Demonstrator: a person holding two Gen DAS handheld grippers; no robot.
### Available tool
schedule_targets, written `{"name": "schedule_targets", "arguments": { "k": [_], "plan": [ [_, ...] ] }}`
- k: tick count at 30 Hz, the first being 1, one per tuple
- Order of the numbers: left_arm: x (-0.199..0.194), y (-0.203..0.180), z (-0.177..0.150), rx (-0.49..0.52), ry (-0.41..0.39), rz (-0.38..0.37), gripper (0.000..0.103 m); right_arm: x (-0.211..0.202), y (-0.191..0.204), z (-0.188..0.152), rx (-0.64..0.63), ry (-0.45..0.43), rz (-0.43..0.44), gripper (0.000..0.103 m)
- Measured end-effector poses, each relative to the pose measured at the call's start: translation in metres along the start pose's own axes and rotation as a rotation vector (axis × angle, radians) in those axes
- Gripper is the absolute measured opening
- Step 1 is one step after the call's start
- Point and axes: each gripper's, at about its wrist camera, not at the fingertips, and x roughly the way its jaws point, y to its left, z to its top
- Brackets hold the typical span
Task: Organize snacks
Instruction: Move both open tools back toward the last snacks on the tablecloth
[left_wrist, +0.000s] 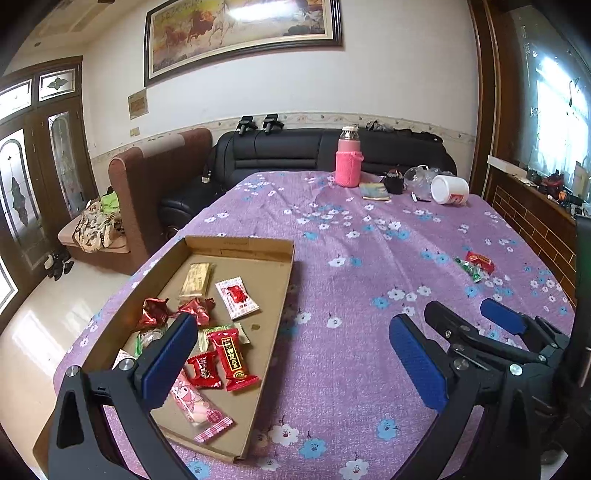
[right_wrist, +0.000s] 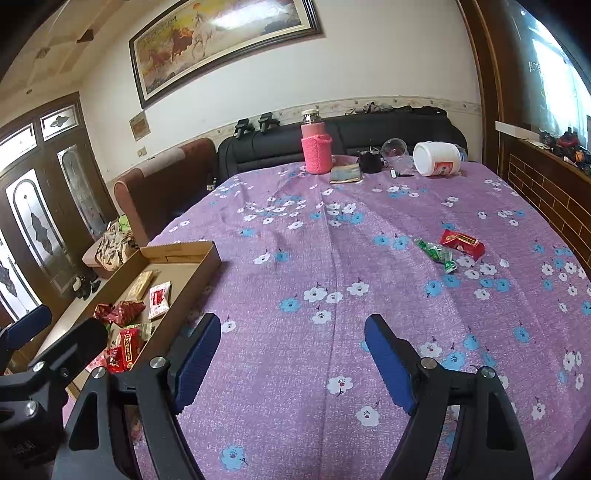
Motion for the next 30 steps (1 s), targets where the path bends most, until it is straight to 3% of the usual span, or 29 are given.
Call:
{"name": "schedule_targets", "arguments": {
  "k": [23, 30],
  "plan": [
    [0.015, -0.009, -0.005, 0.037, 0.052, -0.003, 0.103, 0.008, -0.014, -0.002, 0.028, 0.027, -0.016, 0.084],
    [0.021, -0.015, -0.006, 0.055, 0.067, -0.015, 0.103, -0.001, -0.045, 0.009, 0.038, 0.018, -0.064, 0.084]
  ]
}}
